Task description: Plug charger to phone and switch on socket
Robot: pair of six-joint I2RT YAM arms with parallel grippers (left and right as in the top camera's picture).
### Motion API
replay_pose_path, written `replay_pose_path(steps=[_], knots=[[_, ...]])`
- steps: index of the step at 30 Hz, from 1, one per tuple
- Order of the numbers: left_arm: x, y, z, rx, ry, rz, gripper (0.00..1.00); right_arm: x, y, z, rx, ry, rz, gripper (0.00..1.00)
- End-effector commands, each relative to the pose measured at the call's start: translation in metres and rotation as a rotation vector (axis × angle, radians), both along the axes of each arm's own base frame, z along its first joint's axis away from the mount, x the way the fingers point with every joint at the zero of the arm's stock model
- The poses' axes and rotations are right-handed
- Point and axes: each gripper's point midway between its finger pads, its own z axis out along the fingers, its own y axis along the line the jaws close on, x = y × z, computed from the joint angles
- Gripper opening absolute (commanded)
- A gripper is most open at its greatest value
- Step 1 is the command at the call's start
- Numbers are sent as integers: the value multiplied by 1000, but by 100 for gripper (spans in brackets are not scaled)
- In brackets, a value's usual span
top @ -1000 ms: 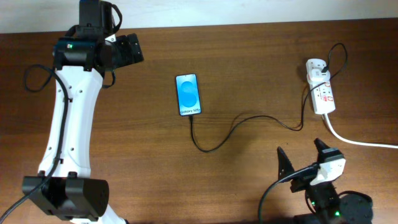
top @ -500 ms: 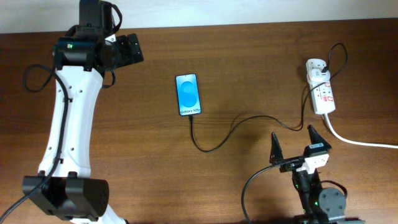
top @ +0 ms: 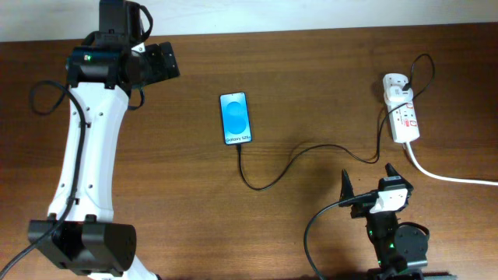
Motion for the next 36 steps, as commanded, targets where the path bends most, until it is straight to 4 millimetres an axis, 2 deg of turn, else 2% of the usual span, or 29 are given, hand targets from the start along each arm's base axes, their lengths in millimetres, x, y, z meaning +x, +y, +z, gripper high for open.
replay_pose_path(steps=[1, 24, 27, 29, 30, 31, 34, 36], knots=[[-1, 3, 4, 2, -11, 16, 99, 0, -5, -3, 20, 6, -28, 98], [-2, 6, 4, 24, -6, 14, 99, 0, -4, -2, 13, 4, -24, 98], [-23, 15, 1, 67, 59, 37, 99, 0, -4, -2, 13, 4, -24, 98], [-51, 17, 7, 66, 53, 36, 99, 0, -4, -2, 13, 4, -24, 98], [-71, 19, 1, 65, 48, 37, 99, 0, -4, -2, 13, 4, -24, 98], [-82, 20, -6, 66, 50, 37, 99, 0, -4, -2, 13, 4, -24, 98], [-131, 31, -37, 106, -13, 39, 99, 0, -4, -2, 13, 4, -24, 98], [-146, 32, -40, 109, -71, 29, 99, 0, -4, -2, 13, 4, -24, 98]])
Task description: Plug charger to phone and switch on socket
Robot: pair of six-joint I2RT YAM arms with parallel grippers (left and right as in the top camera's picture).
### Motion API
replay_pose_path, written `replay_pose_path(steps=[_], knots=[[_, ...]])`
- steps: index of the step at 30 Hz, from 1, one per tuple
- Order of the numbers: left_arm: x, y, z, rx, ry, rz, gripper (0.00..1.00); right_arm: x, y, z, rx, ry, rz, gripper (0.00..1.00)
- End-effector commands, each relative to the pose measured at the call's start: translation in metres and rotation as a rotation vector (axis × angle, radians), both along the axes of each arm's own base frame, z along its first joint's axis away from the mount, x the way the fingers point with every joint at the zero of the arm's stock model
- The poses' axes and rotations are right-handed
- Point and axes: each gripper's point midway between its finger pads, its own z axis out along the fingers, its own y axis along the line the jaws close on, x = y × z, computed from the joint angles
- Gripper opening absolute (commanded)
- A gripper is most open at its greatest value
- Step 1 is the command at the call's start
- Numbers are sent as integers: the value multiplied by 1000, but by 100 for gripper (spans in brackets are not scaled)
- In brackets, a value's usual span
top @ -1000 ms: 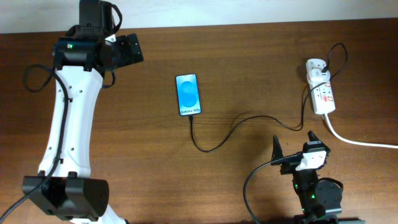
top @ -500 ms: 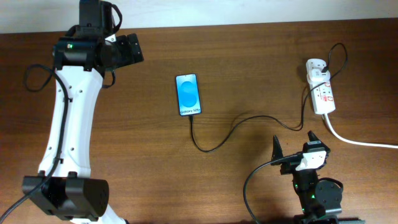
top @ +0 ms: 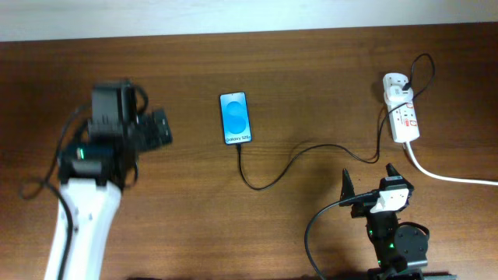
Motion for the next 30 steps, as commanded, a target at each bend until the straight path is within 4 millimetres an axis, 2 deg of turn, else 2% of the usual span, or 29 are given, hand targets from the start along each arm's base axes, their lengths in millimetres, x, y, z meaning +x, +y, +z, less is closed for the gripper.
replay_pose_path(steps=[1, 3, 6, 9, 11, 13, 17, 20, 27, 30], knots=[[-31, 8, 0, 43, -86, -20, 99, 0, -2, -2, 4, 4, -12, 98], [-73, 12, 17, 79, -206, -61, 99, 0, -2, -2, 4, 3, -12, 98], [-123, 18, 11, 87, -170, -57, 99, 0, -2, -2, 4, 4, -12, 98], [-130, 15, 10, 67, -194, -71, 99, 0, -2, -2, 4, 4, -12, 98], [-137, 16, 17, 66, -253, -64, 99, 0, -2, -2, 4, 4, -12, 98], [-137, 19, 22, 62, -347, -44, 99, 0, -2, -2, 5, 3, -12, 98], [-123, 6, 2, -25, -530, -95, 99, 0, -2, -2, 4, 4, -12, 98], [-120, 9, -9, -15, -641, -85, 99, 0, -2, -2, 5, 3, -12, 98], [-104, 9, 2, 6, -936, -91, 99, 0, -2, -2, 4, 4, -12, 98], [-96, 9, -8, 9, -973, -93, 99, 0, -2, -2, 4, 4, -12, 98]])
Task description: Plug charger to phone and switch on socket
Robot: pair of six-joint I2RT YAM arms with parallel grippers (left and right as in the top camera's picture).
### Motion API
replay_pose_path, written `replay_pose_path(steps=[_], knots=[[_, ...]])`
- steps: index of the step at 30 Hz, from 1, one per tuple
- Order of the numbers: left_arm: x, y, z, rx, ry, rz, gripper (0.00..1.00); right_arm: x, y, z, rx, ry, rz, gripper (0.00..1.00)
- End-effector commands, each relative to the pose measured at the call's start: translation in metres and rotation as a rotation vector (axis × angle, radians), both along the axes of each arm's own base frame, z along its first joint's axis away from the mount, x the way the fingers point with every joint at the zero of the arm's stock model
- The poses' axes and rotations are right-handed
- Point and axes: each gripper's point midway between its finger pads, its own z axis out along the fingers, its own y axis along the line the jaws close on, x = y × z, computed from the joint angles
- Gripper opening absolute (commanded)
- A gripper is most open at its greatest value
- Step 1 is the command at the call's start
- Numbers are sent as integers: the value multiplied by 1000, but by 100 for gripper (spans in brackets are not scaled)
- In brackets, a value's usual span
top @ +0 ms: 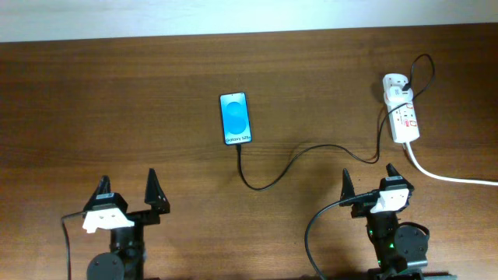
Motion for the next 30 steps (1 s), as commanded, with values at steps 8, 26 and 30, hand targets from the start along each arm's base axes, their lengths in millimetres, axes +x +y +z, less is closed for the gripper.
replay_pose_path(steps=[8, 26, 30], knots=[[13, 4, -26, 232, -60, 46, 99, 0, -2, -3, 4, 6, -8, 98], [14, 1, -77, 143, 139, 6, 99, 0, -2, -3, 4, 6, -8, 98], [14, 1, -77, 143, 138, 7, 99, 0, -2, -3, 4, 6, -8, 98]])
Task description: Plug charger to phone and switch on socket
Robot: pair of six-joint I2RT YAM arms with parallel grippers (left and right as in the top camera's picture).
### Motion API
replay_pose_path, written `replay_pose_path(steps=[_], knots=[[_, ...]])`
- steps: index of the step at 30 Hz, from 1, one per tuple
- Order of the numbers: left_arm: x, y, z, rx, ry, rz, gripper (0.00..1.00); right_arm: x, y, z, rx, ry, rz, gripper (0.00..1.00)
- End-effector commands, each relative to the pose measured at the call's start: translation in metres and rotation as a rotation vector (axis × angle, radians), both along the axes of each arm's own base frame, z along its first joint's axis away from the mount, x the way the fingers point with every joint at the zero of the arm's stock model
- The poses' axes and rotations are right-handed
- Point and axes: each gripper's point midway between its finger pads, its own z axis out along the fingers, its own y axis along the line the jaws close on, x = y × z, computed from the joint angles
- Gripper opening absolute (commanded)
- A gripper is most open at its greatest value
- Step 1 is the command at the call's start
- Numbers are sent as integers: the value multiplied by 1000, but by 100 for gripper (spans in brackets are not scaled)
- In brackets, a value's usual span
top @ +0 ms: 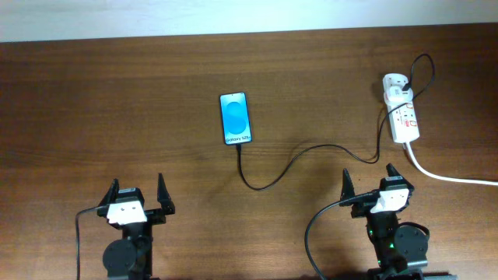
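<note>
A phone (236, 118) with a lit blue screen lies face up in the middle of the table. A black charger cable (311, 152) is plugged into its near end and runs right to the white socket strip (401, 117) at the far right, where a white adapter (395, 84) sits in it. The left gripper (138, 197) stands open near the front edge at the left, well short of the phone. The right gripper (367, 180) stands open at the front right, just short of the cable's loop and the strip.
A thick white mains lead (451, 177) runs from the strip off the right edge. Black arm cables (311, 233) loop beside the right base and beside the left base (78, 241). A pale wall borders the table's far edge.
The left gripper has shifted a little to the right and toward the front edge, with its fingers closer together but still open. Phone, cable, strip and right arm are unchanged.
The left arm was stretched out over the table's far left, with its gripper left of the phone. Then it was drawn back part way, then folded at the front left edge, where it rests open now. The phone stayed plugged and lit throughout, and the right arm never moved.
</note>
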Motion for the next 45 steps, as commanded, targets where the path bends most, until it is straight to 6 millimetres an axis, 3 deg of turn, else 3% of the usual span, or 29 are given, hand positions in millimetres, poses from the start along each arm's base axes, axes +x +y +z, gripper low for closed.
replay_pose_path(steps=[1, 24, 30, 45], knots=[[0, -4, -2, -8, 5, -18, 99, 0, -2, -3, 5, 6, -8, 98], [0, -5, -2, 7, 6, -30, 99, 0, -2, -3, 5, 6, -8, 98], [0, -5, -2, 7, 6, -30, 99, 0, -18, -3, 5, 6, -76, 98], [0, -5, -2, 7, 6, -30, 99, 0, -13, -3, -26, 6, -57, 99]])
